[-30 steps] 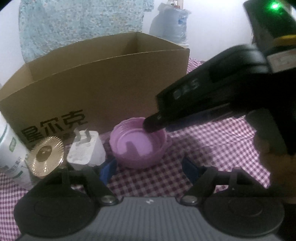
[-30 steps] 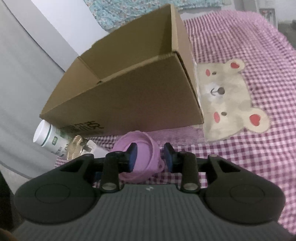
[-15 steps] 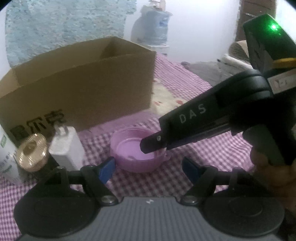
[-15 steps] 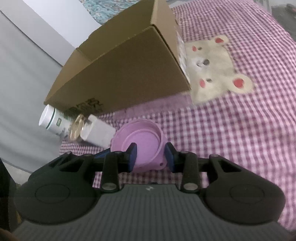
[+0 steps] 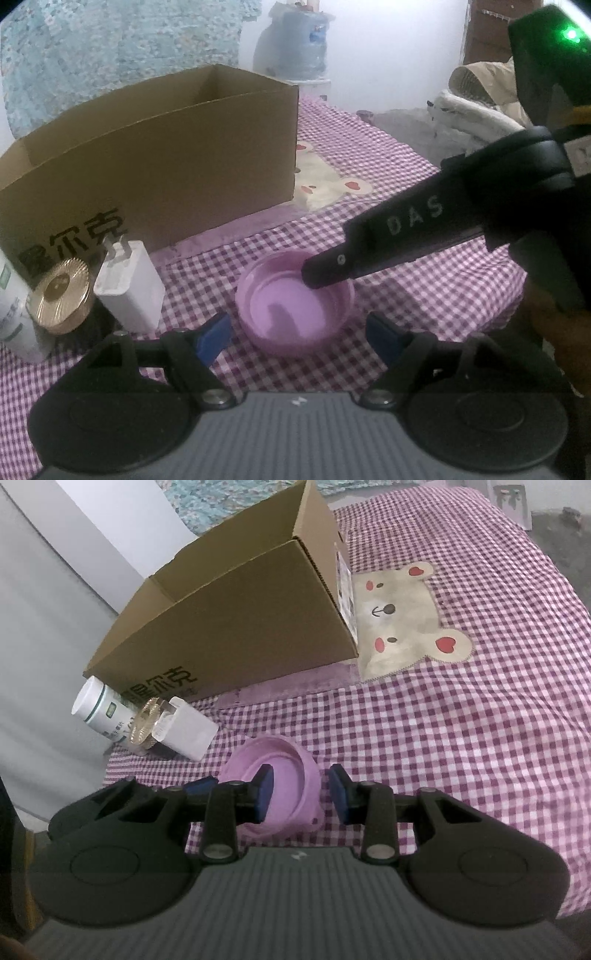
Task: Organize rigid objects
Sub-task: 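Close the right tool on the rim of the pink silicone lid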
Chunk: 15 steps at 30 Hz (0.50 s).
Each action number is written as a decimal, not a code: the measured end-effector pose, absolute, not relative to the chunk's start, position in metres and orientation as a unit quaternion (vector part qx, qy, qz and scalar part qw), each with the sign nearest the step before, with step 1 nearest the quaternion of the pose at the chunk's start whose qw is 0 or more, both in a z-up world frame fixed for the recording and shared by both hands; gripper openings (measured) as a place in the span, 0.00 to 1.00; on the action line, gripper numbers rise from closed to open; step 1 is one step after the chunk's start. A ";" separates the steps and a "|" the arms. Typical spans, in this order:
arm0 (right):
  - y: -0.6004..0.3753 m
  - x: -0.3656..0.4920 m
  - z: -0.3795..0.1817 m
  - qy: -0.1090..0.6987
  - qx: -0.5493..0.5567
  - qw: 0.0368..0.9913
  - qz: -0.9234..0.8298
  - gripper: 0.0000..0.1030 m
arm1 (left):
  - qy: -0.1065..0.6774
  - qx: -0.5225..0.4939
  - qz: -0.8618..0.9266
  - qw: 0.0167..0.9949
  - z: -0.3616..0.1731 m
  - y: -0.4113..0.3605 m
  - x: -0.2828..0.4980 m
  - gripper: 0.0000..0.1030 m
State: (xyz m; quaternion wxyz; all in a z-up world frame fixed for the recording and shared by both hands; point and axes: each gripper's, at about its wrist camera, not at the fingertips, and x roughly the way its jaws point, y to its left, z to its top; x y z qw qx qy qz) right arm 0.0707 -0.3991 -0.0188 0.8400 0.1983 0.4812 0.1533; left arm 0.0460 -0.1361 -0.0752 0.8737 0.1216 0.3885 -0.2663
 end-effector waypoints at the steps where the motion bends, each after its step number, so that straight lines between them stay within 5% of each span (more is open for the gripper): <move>1: -0.397 0.072 -0.019 0.481 0.193 0.841 0.153 0.32 | 0.388 0.124 -0.266 0.874 -0.076 -0.137 0.047 0.79; 9: -0.388 0.080 -0.024 0.483 0.177 0.843 0.156 0.29 | 0.392 0.125 -0.267 0.871 -0.083 -0.141 0.054 0.77; 15: -0.387 0.078 -0.025 0.478 0.164 0.850 0.151 0.18 | 0.389 0.118 -0.266 0.874 -0.083 -0.141 0.055 0.72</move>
